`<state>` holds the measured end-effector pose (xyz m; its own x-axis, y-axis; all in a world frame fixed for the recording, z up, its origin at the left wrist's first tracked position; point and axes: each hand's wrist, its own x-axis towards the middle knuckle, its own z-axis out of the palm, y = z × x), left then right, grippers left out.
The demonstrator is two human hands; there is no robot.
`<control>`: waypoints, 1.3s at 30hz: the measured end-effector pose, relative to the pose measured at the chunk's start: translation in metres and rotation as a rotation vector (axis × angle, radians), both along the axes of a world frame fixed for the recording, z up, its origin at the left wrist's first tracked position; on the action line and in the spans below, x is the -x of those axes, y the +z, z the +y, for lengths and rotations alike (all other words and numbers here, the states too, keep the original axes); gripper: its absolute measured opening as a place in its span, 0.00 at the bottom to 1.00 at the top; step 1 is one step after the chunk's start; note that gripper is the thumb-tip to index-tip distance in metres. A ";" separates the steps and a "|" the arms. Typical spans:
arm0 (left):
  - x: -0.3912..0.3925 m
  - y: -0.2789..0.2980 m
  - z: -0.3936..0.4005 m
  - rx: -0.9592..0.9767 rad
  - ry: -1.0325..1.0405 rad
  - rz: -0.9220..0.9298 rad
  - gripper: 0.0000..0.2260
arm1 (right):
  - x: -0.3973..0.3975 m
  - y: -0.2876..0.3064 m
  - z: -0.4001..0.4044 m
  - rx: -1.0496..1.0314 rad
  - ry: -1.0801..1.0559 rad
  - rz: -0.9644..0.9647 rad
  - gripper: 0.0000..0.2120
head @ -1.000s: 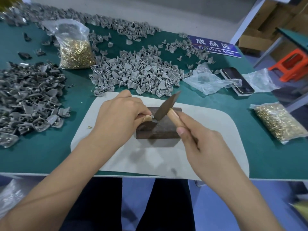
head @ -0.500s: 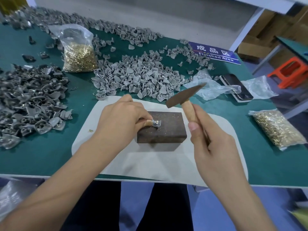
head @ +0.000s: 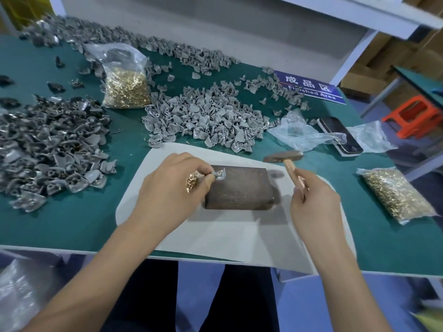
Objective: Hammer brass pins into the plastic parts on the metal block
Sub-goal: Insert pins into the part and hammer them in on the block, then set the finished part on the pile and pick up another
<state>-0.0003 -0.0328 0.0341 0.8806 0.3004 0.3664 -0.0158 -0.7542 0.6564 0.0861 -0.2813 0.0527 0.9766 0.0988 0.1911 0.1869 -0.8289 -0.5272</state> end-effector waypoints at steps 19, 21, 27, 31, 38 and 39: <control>0.071 -0.019 0.124 -0.187 0.430 -0.045 0.03 | 0.064 -0.019 0.187 -0.033 0.671 -0.163 0.03; 0.074 -0.023 0.129 -0.188 0.423 -0.023 0.04 | 0.068 -0.027 0.197 0.020 0.670 -0.128 0.02; 0.072 -0.031 0.131 -0.173 0.397 -0.007 0.04 | 0.071 -0.034 0.205 0.210 0.534 -0.209 0.04; 0.067 -0.034 0.129 -0.200 0.416 0.024 0.04 | 0.071 -0.037 0.206 0.175 0.535 -0.219 0.04; 0.054 -0.025 0.124 -0.176 0.340 0.005 0.06 | 0.058 -0.034 0.210 0.115 0.536 -0.230 0.05; 0.049 -0.022 0.124 -0.171 0.311 -0.014 0.06 | 0.051 -0.032 0.206 0.020 0.547 -0.193 0.05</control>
